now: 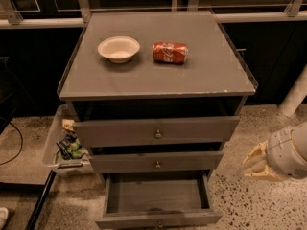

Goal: Close bottom drawer

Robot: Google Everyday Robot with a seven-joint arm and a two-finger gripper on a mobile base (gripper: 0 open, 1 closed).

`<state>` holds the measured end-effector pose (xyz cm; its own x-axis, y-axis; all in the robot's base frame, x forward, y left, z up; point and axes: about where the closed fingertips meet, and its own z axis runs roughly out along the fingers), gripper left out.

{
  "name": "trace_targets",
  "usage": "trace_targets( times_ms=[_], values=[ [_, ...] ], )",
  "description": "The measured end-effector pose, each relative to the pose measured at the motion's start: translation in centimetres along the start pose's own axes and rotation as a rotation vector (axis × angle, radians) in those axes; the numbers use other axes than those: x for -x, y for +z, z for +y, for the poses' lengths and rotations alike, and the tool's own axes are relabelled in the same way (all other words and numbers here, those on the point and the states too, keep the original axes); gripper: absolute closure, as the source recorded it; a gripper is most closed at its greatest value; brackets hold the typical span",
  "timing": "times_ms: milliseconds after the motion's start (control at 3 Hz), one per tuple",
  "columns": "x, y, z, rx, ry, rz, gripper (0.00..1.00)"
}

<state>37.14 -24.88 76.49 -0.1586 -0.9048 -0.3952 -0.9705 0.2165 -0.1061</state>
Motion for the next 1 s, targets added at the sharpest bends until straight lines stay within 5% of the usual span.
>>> trace_targets(
  times_ms=[333, 1000],
  values=[
    [0.0, 0.6, 0.2, -0.007, 0.002, -0.008, 1.00],
    [-1.2, 7.0, 1.7, -0.074, 0.031, -0.179, 1.00]
  ],
)
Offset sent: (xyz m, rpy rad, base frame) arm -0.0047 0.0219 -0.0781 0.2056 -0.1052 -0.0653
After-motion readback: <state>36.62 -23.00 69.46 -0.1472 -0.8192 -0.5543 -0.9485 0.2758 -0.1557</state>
